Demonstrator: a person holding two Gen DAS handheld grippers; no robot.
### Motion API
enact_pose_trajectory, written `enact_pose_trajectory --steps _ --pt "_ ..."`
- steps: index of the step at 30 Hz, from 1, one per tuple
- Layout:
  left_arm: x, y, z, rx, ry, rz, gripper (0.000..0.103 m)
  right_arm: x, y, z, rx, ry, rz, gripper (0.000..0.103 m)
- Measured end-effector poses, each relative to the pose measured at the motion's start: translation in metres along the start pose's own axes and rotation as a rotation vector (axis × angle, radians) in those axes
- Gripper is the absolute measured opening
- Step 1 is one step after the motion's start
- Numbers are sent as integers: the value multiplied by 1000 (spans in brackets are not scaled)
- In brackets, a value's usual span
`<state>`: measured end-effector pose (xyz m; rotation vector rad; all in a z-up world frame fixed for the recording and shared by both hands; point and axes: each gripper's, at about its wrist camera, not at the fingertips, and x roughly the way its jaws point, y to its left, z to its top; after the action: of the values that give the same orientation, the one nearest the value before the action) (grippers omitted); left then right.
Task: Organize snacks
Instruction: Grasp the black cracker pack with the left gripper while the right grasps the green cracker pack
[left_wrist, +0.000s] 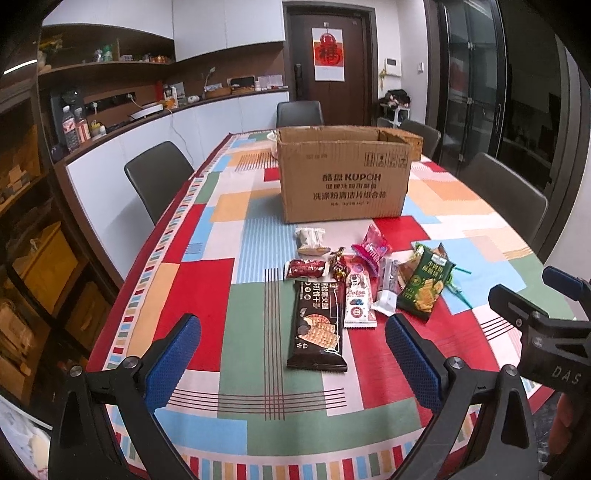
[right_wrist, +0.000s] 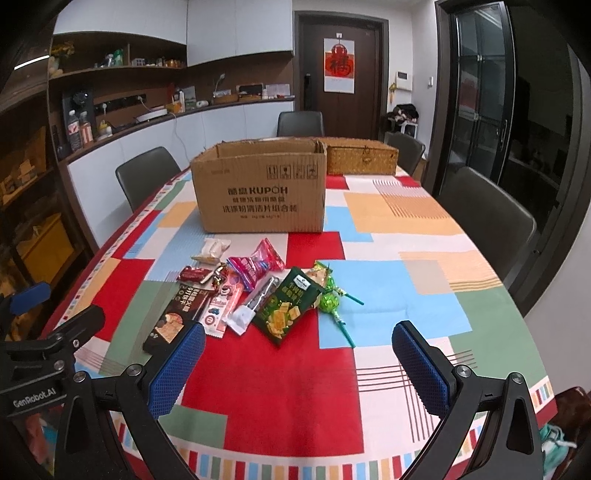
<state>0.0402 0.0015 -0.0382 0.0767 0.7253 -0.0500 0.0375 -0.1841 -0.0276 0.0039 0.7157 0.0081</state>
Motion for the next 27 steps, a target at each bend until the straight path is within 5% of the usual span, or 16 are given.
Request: enact_pose_trajectory --steps 11,27 --pt "53 1 3 2 92 -27 86 54 4 7 7 86 26 99" --pt "111 -11 -5 40 207 -81 77 126 -4 -1 84 237 119 74"
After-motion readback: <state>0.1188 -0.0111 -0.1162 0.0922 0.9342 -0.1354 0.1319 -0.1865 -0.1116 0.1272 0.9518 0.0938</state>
